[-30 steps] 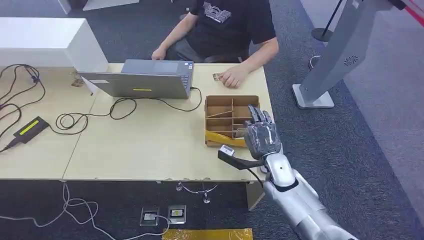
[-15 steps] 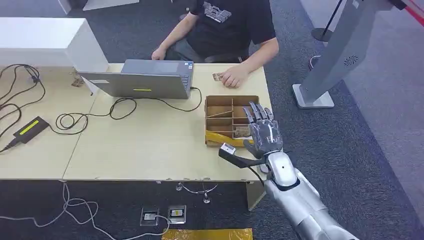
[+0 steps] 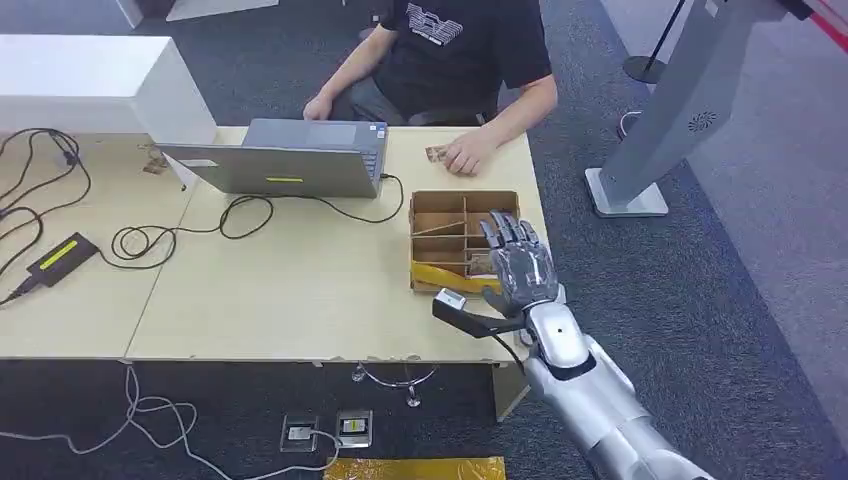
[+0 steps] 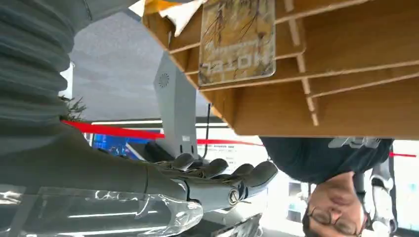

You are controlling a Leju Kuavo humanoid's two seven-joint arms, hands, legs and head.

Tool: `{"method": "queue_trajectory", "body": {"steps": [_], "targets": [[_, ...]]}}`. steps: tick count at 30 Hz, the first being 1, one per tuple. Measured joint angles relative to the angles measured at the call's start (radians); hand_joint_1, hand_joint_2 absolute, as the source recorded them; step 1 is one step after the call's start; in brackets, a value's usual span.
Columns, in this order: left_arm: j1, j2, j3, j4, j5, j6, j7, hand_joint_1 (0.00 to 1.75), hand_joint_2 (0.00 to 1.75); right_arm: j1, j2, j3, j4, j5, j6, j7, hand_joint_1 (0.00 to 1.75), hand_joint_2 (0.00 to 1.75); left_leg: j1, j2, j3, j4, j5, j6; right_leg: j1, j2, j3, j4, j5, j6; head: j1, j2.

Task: Pass the card to the sensor for recognition and then transmit it.

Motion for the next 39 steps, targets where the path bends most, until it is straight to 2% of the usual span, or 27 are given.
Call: {"method": "queue_trajectory", "body": {"steps": [5, 12, 24, 39], "targets": [[0.0, 0.0, 0.0, 0.0, -0.001, -0.018, 0.004, 0.0, 0.0, -0.021, 0.006, 0.0, 0.0, 0.002, 0.066, 0.003, 0.0, 1.75, 0.0, 0.0, 0.0, 0.0, 0.0, 0.0, 0.0, 0.0, 0.0, 0.0, 0.0, 0.0, 0.0, 0.0], [0.0, 0.0, 0.0, 0.0, -0.008, -0.018, 0.004, 0.0, 0.0, -0.041, 0.005, 0.0, -0.026, -0.006, 0.115, 0.01, 0.0, 1.75, 0.0, 0.0, 0.0, 0.0, 0.0, 0.0, 0.0, 0.0, 0.0, 0.0, 0.0, 0.0, 0.0, 0.0], [0.0, 0.0, 0.0, 0.0, -0.009, -0.02, 0.003, 0.0, 0.0, -0.045, 0.004, 0.0, -0.042, 0.014, 0.132, 0.029, 0.0, 1.75, 0.0, 0.0, 0.0, 0.0, 0.0, 0.0, 0.0, 0.0, 0.0, 0.0, 0.0, 0.0, 0.0, 0.0], [0.0, 0.0, 0.0, 0.0, -0.006, -0.021, 0.003, 0.0, 0.0, -0.047, 0.004, 0.0, -0.042, 0.016, 0.189, 0.029, 0.0, 1.75, 0.0, 0.0, 0.0, 0.0, 0.0, 0.0, 0.0, 0.0, 0.0, 0.0, 0.0, 0.0, 0.0, 0.0]]}}
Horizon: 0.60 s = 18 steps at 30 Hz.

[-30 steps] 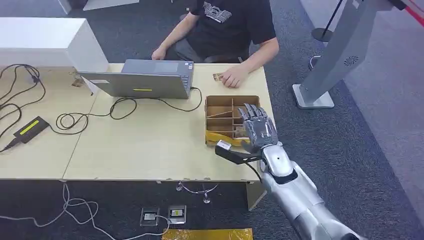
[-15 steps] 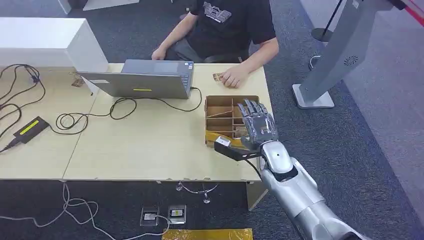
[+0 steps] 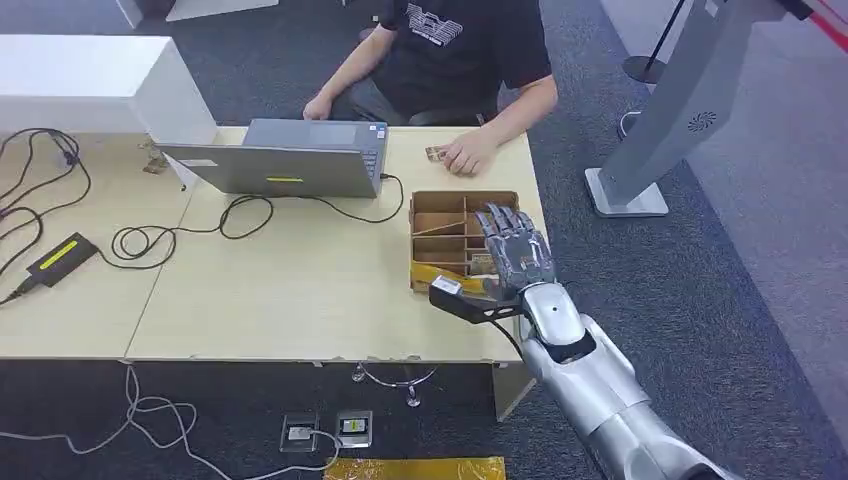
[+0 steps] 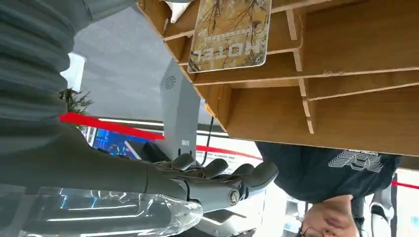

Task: Pass the card to the sensor for recognition and then transmit it.

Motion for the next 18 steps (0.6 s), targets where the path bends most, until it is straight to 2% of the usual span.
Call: {"method": "queue_trajectory", "body": {"steps": [18], "targets": [[0.0, 0.0, 0.0, 0.0, -0.008, -0.013, -0.006, 0.0, 0.0, -0.015, -0.004, 0.0, 0.0, -0.003, 0.103, 0.011, 0.0, 1.75, 0.0, 0.0, 0.0, 0.0, 0.0, 0.0, 0.0, 0.0, 0.0, 0.0, 0.0, 0.0, 0.0, 0.0]]}}
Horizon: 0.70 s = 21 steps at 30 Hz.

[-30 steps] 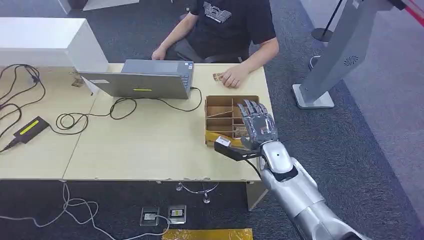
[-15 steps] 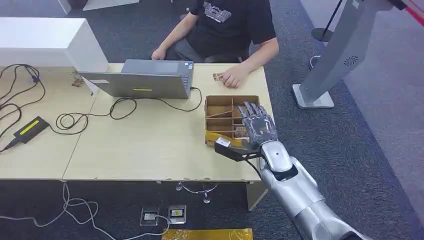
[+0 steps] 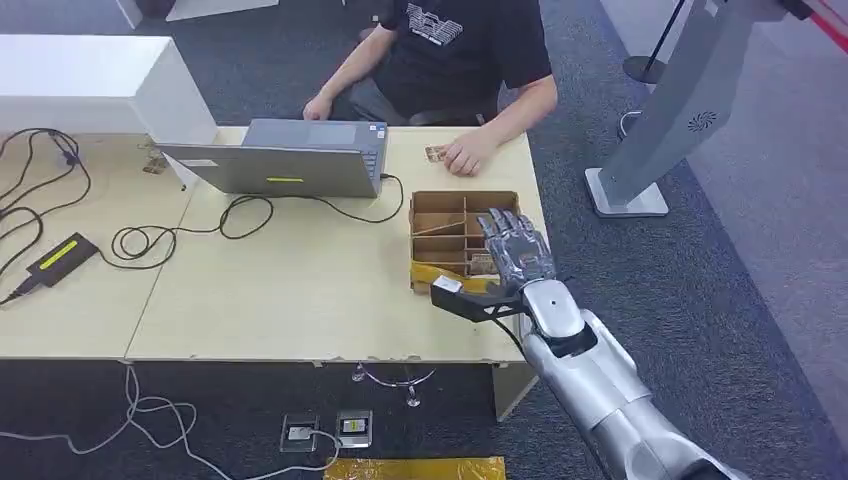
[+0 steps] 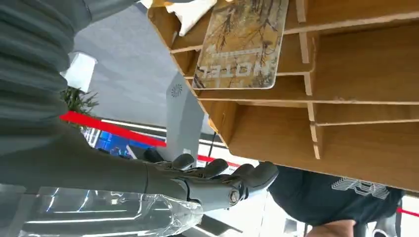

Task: Pass the card to the sensor for recognition and then transmit it.

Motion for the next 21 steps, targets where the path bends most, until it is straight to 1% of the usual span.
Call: {"method": "queue_trajectory", "body": {"steps": [4, 9, 21], "targets": [[-0.002, 0.0, 0.0, 0.0, -0.007, -0.001, 0.0, 0.0, 0.0, -0.001, -0.008, 0.0, -0.001, -0.003, 0.015, 0.011, 0.0, 1.75, 0.0, 0.0, 0.0, 0.0, 0.0, 0.0, 0.0, 0.0, 0.0, 0.0, 0.0, 0.0, 0.0, 0.0], [-0.024, -0.001, -0.002, 0.0, -0.013, -0.002, 0.035, 0.0, 0.0, -0.001, -0.02, 0.0, -0.016, -0.012, 0.024, 0.017, 0.0, 1.75, 0.0, 0.0, 0.0, 0.0, 0.0, 0.0, 0.0, 0.0, 0.0, 0.0, 0.0, 0.0, 0.0, 0.0], [-0.045, -0.002, -0.019, 0.0, -0.018, 0.0, 0.037, 0.0, 0.0, -0.002, -0.03, 0.0, -0.034, -0.034, 0.024, 0.012, 0.0, 1.75, 0.0, 0.0, 0.0, 0.0, 0.0, 0.0, 0.0, 0.0, 0.0, 0.0, 0.0, 0.0, 0.0, 0.0]]}}
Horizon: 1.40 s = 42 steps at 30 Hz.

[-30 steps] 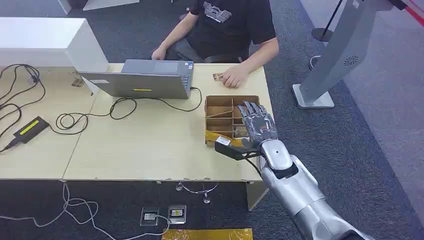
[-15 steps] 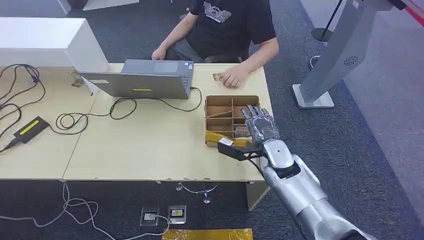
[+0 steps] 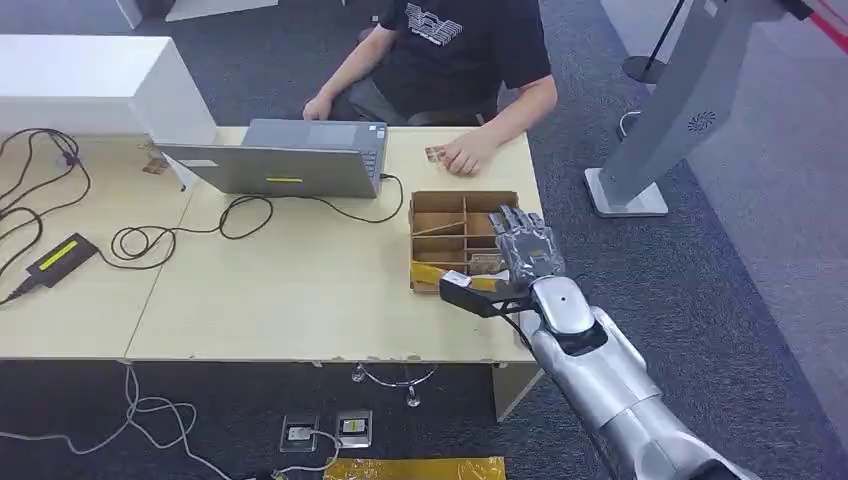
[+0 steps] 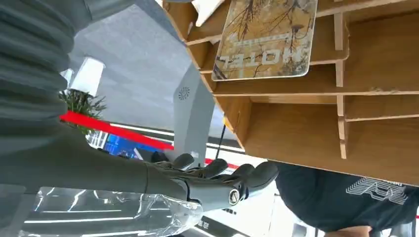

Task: Pass the card to the sensor for recognition and then transmit it.

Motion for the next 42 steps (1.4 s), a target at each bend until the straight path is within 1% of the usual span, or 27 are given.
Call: {"method": "queue_trajectory", "body": {"steps": [6, 10, 16, 26, 33, 42], "targets": [[-0.005, -0.002, -0.006, 0.0, -0.002, 0.0, -0.001, 0.0, 0.0, 0.0, 0.0, 0.0, -0.007, -0.001, 0.005, -0.002, 0.0, 1.75, 0.0, 0.0, 0.0, 0.0, 0.0, 0.0, 0.0, 0.0, 0.0, 0.0, 0.0, 0.0, 0.0, 0.0], [-0.01, -0.003, -0.006, 0.0, -0.006, 0.001, -0.006, 0.0, 0.0, 0.001, 0.001, 0.0, -0.007, 0.0, 0.006, -0.017, 0.0, 1.75, 0.0, 0.0, 0.0, 0.0, 0.0, 0.0, 0.0, 0.0, 0.0, 0.0, 0.0, 0.0, 0.0, 0.0], [-0.011, -0.003, -0.006, 0.0, -0.01, 0.018, -0.029, 0.0, 0.0, 0.001, 0.003, 0.002, -0.005, 0.006, 0.0, -0.029, 0.0, 1.75, 0.0, 0.0, 0.0, 0.0, 0.0, 0.0, 0.0, 0.0, 0.0, 0.0, 0.0, 0.0, 0.0, 0.0], [-0.021, -0.006, -0.007, 0.0, -0.015, 0.019, -0.031, 0.0, 0.0, 0.001, 0.004, 0.003, 0.007, 0.001, -0.018, -0.038, 0.0, 1.75, 0.0, 0.0, 0.0, 0.0, 0.0, 0.0, 0.0, 0.0, 0.0, 0.0, 0.0, 0.0, 0.0, 0.0], [-0.025, -0.006, -0.007, 0.0, 0.038, 0.055, -0.075, 0.0, 0.0, 0.001, 0.003, 0.003, 0.013, -0.003, -0.018, -0.034, 0.0, 1.75, 0.0, 0.0, 0.0, 0.0, 0.0, 0.0, 0.0, 0.0, 0.0, 0.0, 0.0, 0.0, 0.0, 0.0], [-0.036, -0.006, -0.007, 0.0, 0.018, 0.071, -0.08, 0.0, 0.0, 0.001, 0.002, 0.003, 0.021, -0.014, -0.019, -0.043, 0.0, 1.75, 0.0, 0.0, 0.0, 0.0, 0.0, 0.0, 0.0, 0.0, 0.0, 0.0, 0.0, 0.0, 0.0, 0.0]]}}
